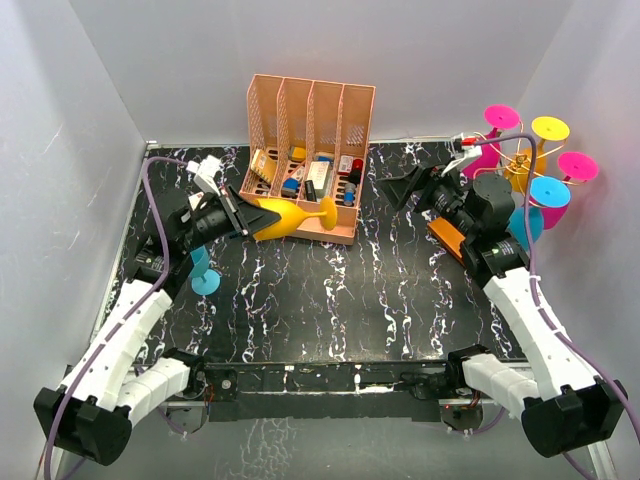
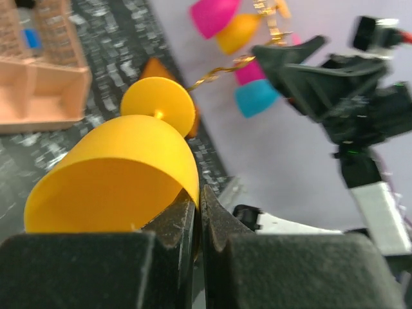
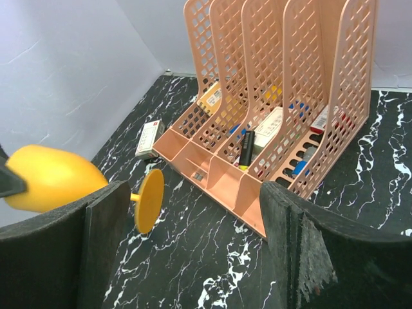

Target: Take the wine glass off the wine glass rack

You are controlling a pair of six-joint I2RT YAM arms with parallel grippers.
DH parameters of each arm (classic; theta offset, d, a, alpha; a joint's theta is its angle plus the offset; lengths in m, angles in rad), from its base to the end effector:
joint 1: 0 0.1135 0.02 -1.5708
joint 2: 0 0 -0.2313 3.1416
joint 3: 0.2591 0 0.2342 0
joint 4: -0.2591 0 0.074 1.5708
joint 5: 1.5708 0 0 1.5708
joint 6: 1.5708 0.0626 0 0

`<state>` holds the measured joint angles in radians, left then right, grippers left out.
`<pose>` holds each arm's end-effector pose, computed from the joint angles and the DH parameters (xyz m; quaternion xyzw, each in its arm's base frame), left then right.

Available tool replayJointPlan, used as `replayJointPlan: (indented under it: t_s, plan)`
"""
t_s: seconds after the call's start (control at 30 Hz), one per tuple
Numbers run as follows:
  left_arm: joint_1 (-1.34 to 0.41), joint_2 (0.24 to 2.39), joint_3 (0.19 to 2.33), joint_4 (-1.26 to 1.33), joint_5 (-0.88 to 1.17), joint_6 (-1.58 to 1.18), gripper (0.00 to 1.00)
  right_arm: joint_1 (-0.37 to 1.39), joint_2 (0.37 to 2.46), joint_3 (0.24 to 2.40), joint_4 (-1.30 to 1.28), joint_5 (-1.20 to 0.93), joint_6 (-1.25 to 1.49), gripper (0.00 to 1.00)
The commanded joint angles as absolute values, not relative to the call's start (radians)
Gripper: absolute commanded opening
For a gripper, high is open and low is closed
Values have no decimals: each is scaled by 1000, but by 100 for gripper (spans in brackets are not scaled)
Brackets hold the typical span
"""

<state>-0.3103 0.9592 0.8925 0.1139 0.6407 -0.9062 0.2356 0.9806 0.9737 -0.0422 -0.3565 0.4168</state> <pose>0.2182 -0.1093 0.3535 0.0255 0.6931 -0.5708 0.4394 0.2386 0.0797 0.3576 -0.0573 0.7209 0.3391 0.6017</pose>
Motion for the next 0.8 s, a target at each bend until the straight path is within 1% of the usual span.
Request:
replayJointPlan:
  t_s: [0.0, 0.1, 0.2, 0.5, 0.67, 0.77]
  plan:
    - [-315, 975, 942, -395, 468, -647, 0, 239, 981, 991, 15, -415, 389, 88]
    - [-321, 1001, 962, -470, 415, -612, 0, 239, 986, 1012, 2, -423, 393, 88]
    - [-334, 1047, 1033, -567, 303, -551, 0, 239, 981, 1017, 6, -437, 405, 88]
    - [-372, 1276, 1258, -820, 111, -368, 0, 237, 969, 1017, -8, -395, 405, 89]
    - [-384, 1362, 1348, -933, 44, -332, 0, 237, 979, 1031, -15, -396, 414, 89]
    - [-389, 1393, 1356, -960, 10, -329, 0, 237, 985, 1044, -23, -393, 416, 89]
